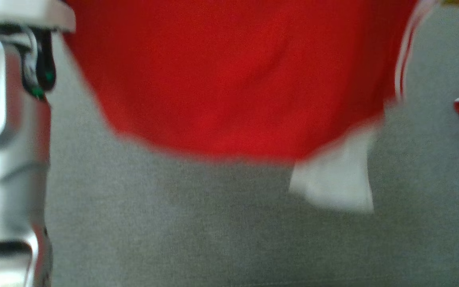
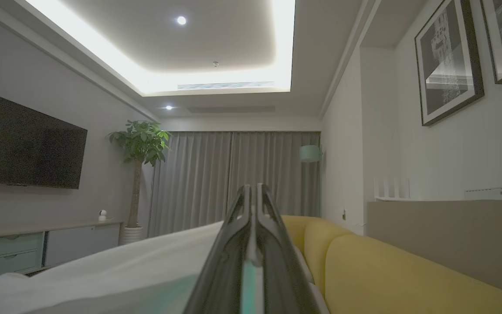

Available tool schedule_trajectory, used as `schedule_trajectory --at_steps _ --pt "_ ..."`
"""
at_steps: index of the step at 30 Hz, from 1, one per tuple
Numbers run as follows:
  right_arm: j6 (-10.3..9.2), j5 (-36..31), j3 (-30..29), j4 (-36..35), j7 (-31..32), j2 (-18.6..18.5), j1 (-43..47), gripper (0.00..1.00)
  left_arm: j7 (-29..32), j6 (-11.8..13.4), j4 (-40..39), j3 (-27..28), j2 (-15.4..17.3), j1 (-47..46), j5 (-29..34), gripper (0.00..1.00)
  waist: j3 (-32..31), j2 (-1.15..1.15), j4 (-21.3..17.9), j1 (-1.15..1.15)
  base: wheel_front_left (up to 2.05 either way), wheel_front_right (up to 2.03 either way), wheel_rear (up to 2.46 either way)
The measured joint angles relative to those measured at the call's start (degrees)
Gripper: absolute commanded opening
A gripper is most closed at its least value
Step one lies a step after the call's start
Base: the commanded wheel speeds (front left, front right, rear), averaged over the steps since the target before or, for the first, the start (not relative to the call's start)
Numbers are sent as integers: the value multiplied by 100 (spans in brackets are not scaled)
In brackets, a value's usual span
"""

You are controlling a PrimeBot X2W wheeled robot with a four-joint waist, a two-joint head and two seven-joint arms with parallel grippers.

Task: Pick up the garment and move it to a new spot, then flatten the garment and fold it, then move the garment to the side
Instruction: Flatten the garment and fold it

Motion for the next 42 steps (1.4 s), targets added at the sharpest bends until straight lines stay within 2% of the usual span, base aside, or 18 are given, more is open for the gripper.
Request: schedule_trajectory --at_steps 4,8,13,18,21,22,23,28,33,36,42 --pt "0 -436 -198 576 -613 96 -1008 0 -693 168 509 101 -14 -821 199 0 452 0 7 1 0 0 0" --pt "0 -481 -436 866 -888 192 -1752 0 -1073 233 710 185 -43 -1689 213 0 813 0 -16 0 0 0 0" --pt "0 -385 -463 977 -970 229 -1656 0 -1177 231 966 348 -58 -1672 183 0 1054 0 -112 0 0 0 0" --pt "0 224 -108 599 -990 383 -113 0 -1177 230 1110 731 -189 -281 -43 0 1173 0 -337 -1 0 0 0" --pt "0 657 48 166 -985 520 1296 0 -1177 155 1106 973 -420 756 -121 0 1201 0 -454 0 0 0 0" --pt "0 910 125 -59 -984 591 2276 0 -1176 85 1113 1116 -644 1428 -147 0 1170 0 -512 -1 0 0 0" --pt "0 1065 163 -140 -984 620 2760 0 -1174 30 1126 1174 -742 1744 -147 0 1143 0 -537 -2 0 0 0" --pt "0 1467 255 -472 -983 911 4669 0 -1170 -77 1237 1470 -976 2906 -138 0 934 0 -653 -3 0 0 0" --pt "0 1616 497 -568 -983 1032 5678 0 -1170 -77 1217 1641 -1026 3668 -134 0 603 0 -774 -4 0 0 0" --pt "0 1656 517 -568 -983 1095 6016 0 -1170 -26 1211 1638 -1035 4085 -449 0 366 0 -834 -4 0 0 0" --pt "0 1668 509 -557 -983 1087 6552 0 -1169 82 1049 1370 -1034 4902 -810 0 -134 0 -870 -3 0 0 0"
